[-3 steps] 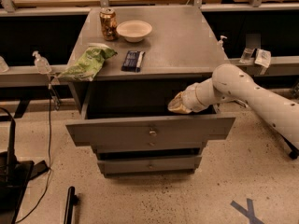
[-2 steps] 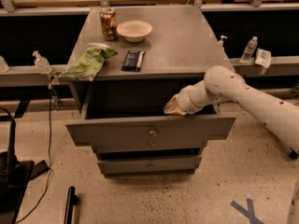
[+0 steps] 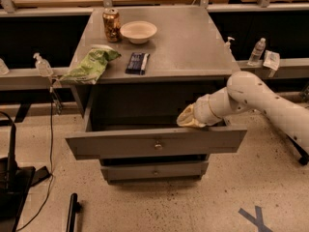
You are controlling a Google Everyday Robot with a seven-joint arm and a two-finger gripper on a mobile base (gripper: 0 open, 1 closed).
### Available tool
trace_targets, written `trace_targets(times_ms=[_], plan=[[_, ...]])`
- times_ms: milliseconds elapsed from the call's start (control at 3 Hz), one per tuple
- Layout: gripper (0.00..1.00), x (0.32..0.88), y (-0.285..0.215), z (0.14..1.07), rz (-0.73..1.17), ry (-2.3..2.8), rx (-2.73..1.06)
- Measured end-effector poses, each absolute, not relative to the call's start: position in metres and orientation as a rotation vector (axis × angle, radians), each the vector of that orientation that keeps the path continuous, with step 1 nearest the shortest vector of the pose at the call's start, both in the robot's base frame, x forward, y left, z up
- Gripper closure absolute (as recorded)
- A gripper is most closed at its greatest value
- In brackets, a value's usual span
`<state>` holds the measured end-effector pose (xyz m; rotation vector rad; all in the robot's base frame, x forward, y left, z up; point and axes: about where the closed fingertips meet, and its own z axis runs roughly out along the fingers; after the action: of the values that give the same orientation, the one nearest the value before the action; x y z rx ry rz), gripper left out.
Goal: Open top drawer
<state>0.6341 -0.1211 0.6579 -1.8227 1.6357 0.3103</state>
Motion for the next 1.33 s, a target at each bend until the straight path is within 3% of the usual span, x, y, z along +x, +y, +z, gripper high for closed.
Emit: trace_targets(times_ms=[667, 1333], plan=[[1.0, 0.629, -0.128, 0.678, 0.317, 1.494, -1.914], [1.0, 0.677, -0.116, 0.679, 0.253, 1.542, -1.888]])
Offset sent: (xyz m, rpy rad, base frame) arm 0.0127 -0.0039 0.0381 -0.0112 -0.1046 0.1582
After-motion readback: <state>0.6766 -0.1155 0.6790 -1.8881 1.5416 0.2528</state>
